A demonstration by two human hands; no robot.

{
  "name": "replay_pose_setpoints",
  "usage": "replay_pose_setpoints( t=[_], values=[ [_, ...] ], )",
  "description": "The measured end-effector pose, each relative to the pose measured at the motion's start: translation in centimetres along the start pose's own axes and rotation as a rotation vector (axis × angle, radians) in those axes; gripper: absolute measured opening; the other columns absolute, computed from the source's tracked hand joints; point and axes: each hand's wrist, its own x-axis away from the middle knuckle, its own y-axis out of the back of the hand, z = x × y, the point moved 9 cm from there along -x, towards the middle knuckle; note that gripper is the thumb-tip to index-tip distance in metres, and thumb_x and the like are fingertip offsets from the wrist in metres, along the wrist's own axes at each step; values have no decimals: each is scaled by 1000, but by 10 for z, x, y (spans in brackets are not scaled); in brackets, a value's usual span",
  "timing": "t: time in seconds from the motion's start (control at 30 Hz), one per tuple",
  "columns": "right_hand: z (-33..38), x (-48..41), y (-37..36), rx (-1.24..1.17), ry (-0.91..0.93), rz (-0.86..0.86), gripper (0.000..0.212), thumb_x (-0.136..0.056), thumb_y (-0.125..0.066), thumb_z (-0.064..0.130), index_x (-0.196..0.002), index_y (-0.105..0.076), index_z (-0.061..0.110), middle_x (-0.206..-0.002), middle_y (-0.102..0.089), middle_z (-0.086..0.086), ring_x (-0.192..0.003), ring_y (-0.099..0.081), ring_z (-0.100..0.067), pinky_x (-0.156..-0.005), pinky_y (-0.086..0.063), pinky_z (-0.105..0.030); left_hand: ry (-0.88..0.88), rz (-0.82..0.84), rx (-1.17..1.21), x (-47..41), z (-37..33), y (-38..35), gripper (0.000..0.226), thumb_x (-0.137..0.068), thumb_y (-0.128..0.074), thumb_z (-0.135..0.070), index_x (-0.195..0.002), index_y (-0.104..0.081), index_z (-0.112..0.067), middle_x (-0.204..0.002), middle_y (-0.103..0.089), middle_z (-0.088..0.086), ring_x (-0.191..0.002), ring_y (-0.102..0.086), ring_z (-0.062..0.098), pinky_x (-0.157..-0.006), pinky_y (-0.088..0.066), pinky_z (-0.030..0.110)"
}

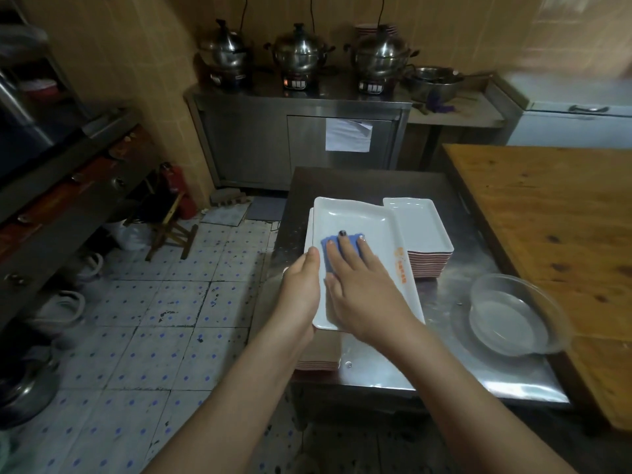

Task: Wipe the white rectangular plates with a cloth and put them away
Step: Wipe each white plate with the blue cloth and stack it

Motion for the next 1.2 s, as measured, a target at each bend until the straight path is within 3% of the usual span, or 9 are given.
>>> replay_pose_setpoints(
  t=[0.17, 0.33, 0.5, 0.57, 0.63, 0.8, 1.0, 1.07, 1.2],
  values=[
    [-31, -13, 14, -18, -134, -22, 54, -103, -16, 32, -152, 1, 17, -160, 6, -4, -146, 9, -24, -118, 3, -36, 12, 2, -22, -5, 2, 2, 30, -99, -38, -36, -87, -64, -26, -87, -72, -3, -82, -69, 18, -65, -56, 29],
    [-13, -7, -5, -14, -69, 24, 56, -101, -15, 31, -152, 0, 10, -160, 7, -9, -146, 13, -27, -119, 3, -42, 31, -10, -24, -7, 6, -2, 31, -99, -37, -40, -111, -62, -27, -109, -68, 0, -104, -63, 21, -95, -48, 45],
    [-4, -25, 15, -230, 22, -63, 49, -103, -25, 20, -149, -18, 6, -159, -10, -9, -146, -1, -23, -98, 25, -7, 30, -45, -17, -15, 9, 5, 27, -99, -37, -38, -90, -62, -31, -95, -69, -1, -89, -66, 19, -79, -55, 36],
    [-12, -27, 18, -329, -55, -117, 46, -101, -35, 17, -145, -30, 5, -157, -20, -9, -143, -19, -24, -112, 0, -16, 27, -58, -21, -17, 7, 10, 28, -99, -37, -37, -95, -64, -28, -97, -69, 3, -90, -66, 21, -78, -56, 37],
    [-29, -24, 21, -446, -224, -213, 36, -97, -45, 17, -133, -46, 11, -145, -43, -7, -126, -46, -25, -95, -37, -28, 24, -62, -13, -19, 4, 13, 31, -99, -38, -39, -109, -62, -23, -104, -69, 5, -96, -66, 24, -88, -53, 45],
    [-47, -19, 13, -611, -372, -302, 41, -88, -65, 22, -127, -56, 15, -124, -61, -1, -106, -58, -17, -78, -38, -23, 12, -94, -20, -24, 7, 24, 33, -98, -37, -42, -112, -60, -23, -97, -70, 3, -87, -68, 23, -77, -57, 41],
    [-51, -30, -17, -747, -468, -94, 22, -80, -74, 31, -90, -64, 14, -87, -63, 4, -68, -53, -8, -59, -49, -32, 56, -128, -45, -26, 26, 36, 39, -98, -38, -42, -125, -55, -20, -123, -61, 6, -114, -57, 27, -100, -43, 50],
    [-50, -28, -33, -922, -493, 42, 16, -81, -73, 33, -78, -62, 21, -81, -63, 9, -71, -58, -7, -53, -47, -27, 65, -136, -76, -27, 33, 41, 40, -98, -38, -43, -125, -55, -19, -123, -61, 5, -114, -56, 26, -101, -43, 49],
    [-47, -24, -58, -1386, -539, 195, 14, -88, -65, 24, -94, -61, 12, -100, -66, -4, -91, -62, -20, -68, -49, -31, 76, -157, -101, -35, 46, 55, 36, -98, -36, -41, -117, -59, -21, -112, -66, 6, -104, -62, 27, -93, -49, 48]
  ],
)
